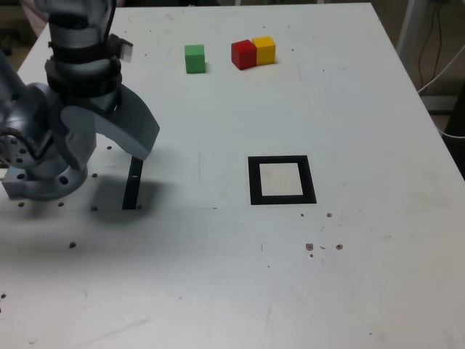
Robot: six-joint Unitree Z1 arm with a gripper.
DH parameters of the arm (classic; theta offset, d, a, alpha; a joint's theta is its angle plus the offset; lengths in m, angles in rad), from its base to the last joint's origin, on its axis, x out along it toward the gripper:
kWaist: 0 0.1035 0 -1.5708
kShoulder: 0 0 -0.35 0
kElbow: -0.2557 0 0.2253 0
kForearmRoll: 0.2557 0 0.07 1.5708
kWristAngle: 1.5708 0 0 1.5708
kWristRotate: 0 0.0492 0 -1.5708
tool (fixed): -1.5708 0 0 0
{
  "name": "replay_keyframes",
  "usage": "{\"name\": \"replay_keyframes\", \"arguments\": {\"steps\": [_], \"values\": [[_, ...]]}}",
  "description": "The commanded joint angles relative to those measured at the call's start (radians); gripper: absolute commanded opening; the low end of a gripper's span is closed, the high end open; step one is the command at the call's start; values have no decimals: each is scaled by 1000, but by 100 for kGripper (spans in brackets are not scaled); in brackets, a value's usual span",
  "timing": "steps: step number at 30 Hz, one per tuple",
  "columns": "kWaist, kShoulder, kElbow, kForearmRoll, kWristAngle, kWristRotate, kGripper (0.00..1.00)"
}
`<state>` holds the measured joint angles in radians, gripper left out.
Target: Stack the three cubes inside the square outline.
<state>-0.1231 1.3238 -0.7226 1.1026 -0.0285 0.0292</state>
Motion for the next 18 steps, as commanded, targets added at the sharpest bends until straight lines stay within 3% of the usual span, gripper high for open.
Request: {"name": "replay_keyframes", "arguments": {"steps": [1,10,18], "values": [[-1,9,-7,-1,-4,20,99],[15,3,-2,-20,17,30,100],[25,-7,-19,-11,14,33,100]]}}
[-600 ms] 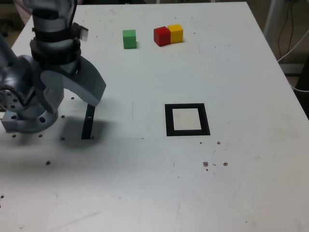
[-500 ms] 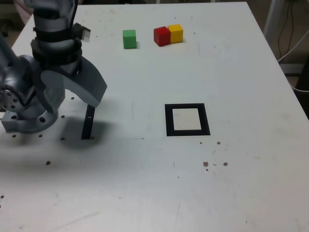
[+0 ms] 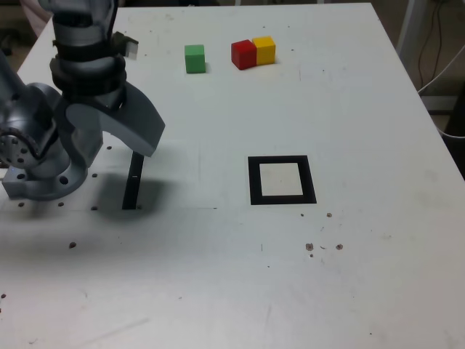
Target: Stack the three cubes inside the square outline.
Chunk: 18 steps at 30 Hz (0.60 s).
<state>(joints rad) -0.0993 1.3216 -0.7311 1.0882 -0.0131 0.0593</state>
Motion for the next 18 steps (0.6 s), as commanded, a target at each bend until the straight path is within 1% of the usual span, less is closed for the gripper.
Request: {"name": "replay_keyframes", "arguments": {"steps": [1,3,7,9,14,18], "values": [[1,-5,-19,6,1,6,100],[5,-4,-42,13,13,18,100],[28,3,-104,50,63,68,100],[44,10,-143,70,74,106,100],[92,36,-252,113,51,213,100],[160,49,-361,168,47,334,100]]}}
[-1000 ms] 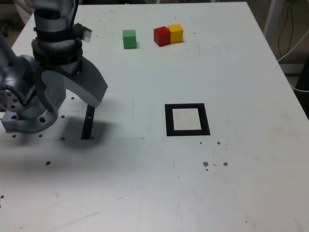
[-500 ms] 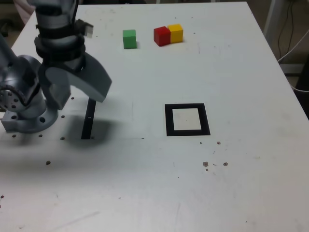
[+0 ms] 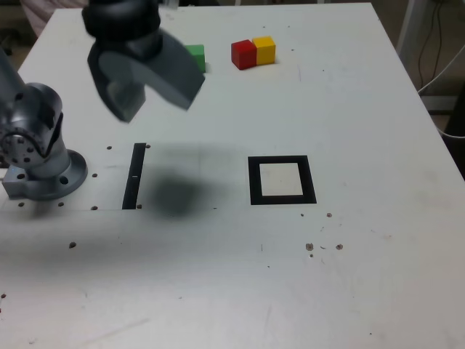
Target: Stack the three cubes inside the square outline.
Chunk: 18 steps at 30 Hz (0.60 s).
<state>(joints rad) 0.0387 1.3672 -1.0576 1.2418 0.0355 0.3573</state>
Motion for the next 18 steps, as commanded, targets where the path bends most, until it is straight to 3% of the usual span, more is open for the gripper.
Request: {"name": "replay_keyframes", "arguments": {"steps": [1,5,11,18], "values": [[40,5,-59,23,-2,66,100],[109,29,-142,40,-5,173,100],[239,160,-281,92,-50,332,100],[435,283,-430,129,-85,350,100]]}}
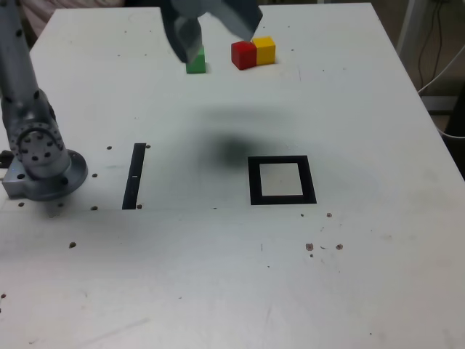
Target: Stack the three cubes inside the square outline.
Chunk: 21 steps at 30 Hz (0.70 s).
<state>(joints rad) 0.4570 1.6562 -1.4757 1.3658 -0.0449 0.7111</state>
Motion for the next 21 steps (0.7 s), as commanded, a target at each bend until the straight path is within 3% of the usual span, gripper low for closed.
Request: {"name": "replay_keyframes", "arguments": {"steps": [1,7,14,16,21], "values": [[41,0,-32,6,-10,-8,100],[131,50,-139,36,-14,-69,100],[176,180,-294,81,5,-236,100],[182,210,-373,110,22,-300,99],[203,258,-560,191,110,-486,97]]}}
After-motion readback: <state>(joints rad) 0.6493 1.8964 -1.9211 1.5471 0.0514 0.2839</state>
